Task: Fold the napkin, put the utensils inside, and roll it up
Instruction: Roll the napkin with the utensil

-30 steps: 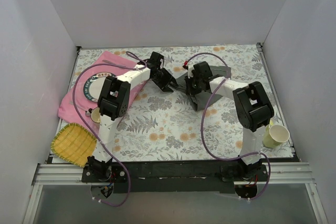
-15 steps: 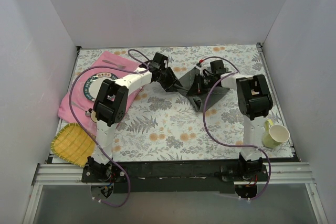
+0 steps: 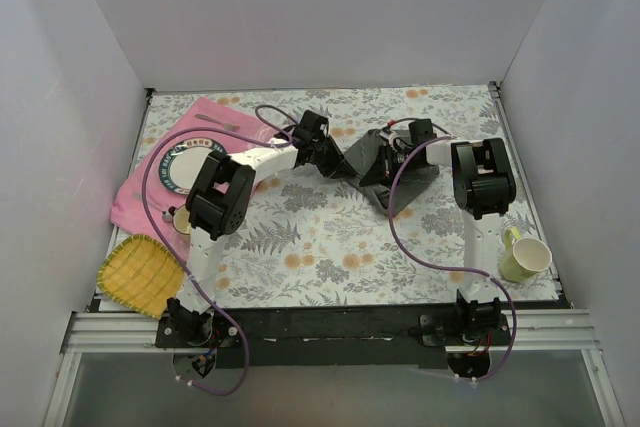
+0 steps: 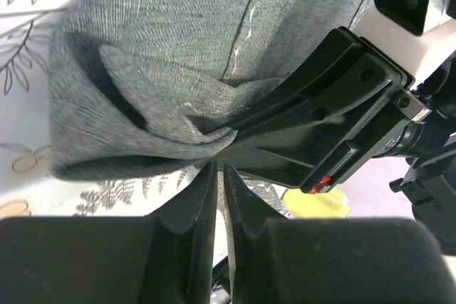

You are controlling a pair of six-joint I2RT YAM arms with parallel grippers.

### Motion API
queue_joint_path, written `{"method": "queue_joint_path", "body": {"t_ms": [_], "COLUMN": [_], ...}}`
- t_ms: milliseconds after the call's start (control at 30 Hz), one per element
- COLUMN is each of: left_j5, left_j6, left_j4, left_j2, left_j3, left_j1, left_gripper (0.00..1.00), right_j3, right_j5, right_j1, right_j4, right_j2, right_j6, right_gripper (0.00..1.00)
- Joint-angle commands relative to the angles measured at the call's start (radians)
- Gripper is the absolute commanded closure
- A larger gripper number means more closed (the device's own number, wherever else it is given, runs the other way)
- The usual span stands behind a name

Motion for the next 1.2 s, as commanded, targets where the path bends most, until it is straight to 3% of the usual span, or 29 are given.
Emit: {"method": "queue_joint_path", "body": {"t_ms": [0, 367, 500, 700, 933, 1000, 1167], "left_j5": [0.025, 0.014, -0.006, -0.030, -0.021, -0.021, -0.015], "left_j6": [-0.018, -0.045, -0.048, -0.028, -0.025, -0.025, -0.021], "left_j4": [0.062, 0.103, 0.038, -0.047, -0.090, -0.095, -0.121], "left_j2": [0.028, 0.113, 0.150, 0.189, 0.207, 0.212, 0.224], "left_j3": [0.017, 0.032, 0.055, 0.040, 0.020, 0.020, 0.055], "left_j1": [0.003, 0.008, 0.014, 0.015, 0.031, 0.032, 0.038], "left_gripper": [0.93, 0.97, 1.00, 1.00, 1.00, 1.00, 1.00], "right_j3": [0.006, 0.035, 0.092, 0.236, 0.437, 0.443, 0.274], "right_j5": [0.123, 0.131, 0.177, 0.278, 0.503, 0.560, 0.752], "right_j1": [-0.007, -0.008, -0.007, 0.007, 0.050, 0.072, 0.141], "right_j4": [-0.125, -0.189, -0.280, -0.436, -0.639, -0.649, -0.587], "right_j2": [0.068, 0.061, 0.029, -0.008, -0.050, -0.103, -0.244], "right_j6": [-0.045, -0.069, -0.106, -0.161, -0.264, -0.290, -0.335], "right_gripper": [0.99, 0.99, 0.97, 0.79, 0.46, 0.42, 0.31]}}
